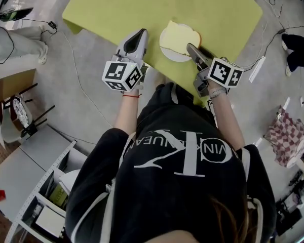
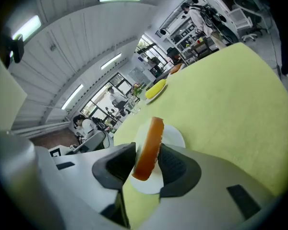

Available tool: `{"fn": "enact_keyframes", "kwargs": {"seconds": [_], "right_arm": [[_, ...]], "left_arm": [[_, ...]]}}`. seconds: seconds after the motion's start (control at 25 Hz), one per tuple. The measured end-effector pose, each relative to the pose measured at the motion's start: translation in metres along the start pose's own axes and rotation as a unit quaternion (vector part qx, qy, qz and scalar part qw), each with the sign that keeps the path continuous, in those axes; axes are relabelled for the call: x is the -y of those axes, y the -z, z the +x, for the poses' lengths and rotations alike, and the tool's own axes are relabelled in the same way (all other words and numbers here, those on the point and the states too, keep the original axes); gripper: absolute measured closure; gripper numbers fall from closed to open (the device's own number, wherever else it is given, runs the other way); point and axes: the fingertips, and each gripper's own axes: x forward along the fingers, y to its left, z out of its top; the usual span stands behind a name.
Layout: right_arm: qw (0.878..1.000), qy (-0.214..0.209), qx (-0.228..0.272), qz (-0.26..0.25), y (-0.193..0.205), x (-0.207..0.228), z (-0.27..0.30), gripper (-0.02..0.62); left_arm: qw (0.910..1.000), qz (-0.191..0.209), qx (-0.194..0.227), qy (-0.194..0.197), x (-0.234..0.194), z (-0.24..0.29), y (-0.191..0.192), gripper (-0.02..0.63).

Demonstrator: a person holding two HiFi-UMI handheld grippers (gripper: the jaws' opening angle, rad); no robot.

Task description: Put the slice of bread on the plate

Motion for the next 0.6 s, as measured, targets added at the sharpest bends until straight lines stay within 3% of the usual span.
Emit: {"fn": "enact_keyframes", "kwargs": {"seconds": [0.32, 0.6], "right_arm": [[0.995, 0.025, -0.035, -0.093, -0.003, 0.001, 0.006, 0.44], [0.985, 0.051, -0.062, -0.152, 0.0, 0.009, 0.008, 0.353]], "left_arm": [[0.9987, -0.022, 0.008, -0.045, -0.002, -0.019, 0.01, 0.595], [0.9979, -0.027, 0.009, -0.057, -0.003, -0.025, 0.014, 0.595]]}}
